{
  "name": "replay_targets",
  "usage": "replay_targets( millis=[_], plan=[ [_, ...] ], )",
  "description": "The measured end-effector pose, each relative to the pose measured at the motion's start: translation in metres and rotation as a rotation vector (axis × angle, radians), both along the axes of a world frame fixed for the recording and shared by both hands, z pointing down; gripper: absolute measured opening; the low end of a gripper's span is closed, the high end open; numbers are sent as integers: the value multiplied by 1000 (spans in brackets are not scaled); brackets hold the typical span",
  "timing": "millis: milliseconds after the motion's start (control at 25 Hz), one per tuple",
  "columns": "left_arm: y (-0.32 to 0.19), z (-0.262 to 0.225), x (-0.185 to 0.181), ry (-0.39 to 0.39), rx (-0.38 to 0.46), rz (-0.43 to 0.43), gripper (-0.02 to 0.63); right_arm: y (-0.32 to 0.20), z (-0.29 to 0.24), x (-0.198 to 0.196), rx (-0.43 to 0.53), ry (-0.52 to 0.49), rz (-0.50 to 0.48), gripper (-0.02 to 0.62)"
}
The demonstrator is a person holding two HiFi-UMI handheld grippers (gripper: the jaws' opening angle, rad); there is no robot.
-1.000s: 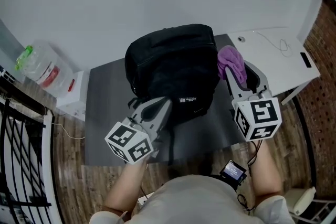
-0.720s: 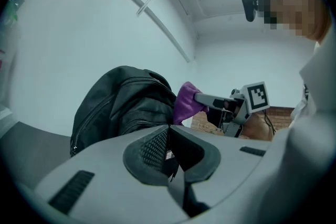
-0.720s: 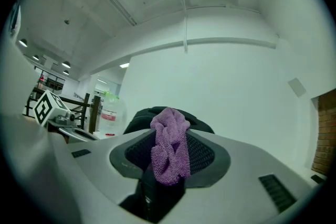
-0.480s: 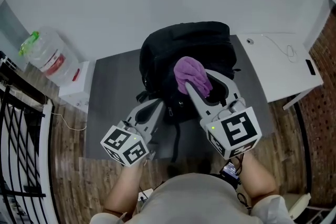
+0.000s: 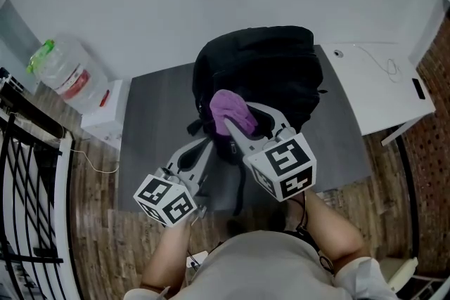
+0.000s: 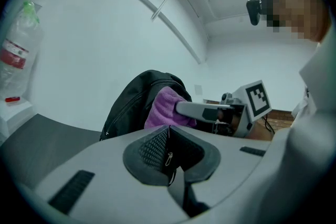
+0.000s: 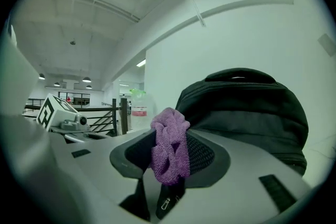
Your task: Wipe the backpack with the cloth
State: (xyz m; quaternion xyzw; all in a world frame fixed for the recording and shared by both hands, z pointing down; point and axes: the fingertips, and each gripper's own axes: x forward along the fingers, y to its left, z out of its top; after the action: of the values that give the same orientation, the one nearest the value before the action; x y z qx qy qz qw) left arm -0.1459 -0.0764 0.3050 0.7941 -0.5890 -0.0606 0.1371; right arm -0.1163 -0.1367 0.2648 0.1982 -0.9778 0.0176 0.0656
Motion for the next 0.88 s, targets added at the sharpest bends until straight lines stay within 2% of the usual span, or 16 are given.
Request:
replay_targets(
  millis=[280,880],
  plan=[
    [-7,4,14,0,-11,40,6,-23,11,21,-12,21,71,164],
    [-35,4,56,-20,-27,137,6,-69,24,93,-26,29,244,164]
  ],
)
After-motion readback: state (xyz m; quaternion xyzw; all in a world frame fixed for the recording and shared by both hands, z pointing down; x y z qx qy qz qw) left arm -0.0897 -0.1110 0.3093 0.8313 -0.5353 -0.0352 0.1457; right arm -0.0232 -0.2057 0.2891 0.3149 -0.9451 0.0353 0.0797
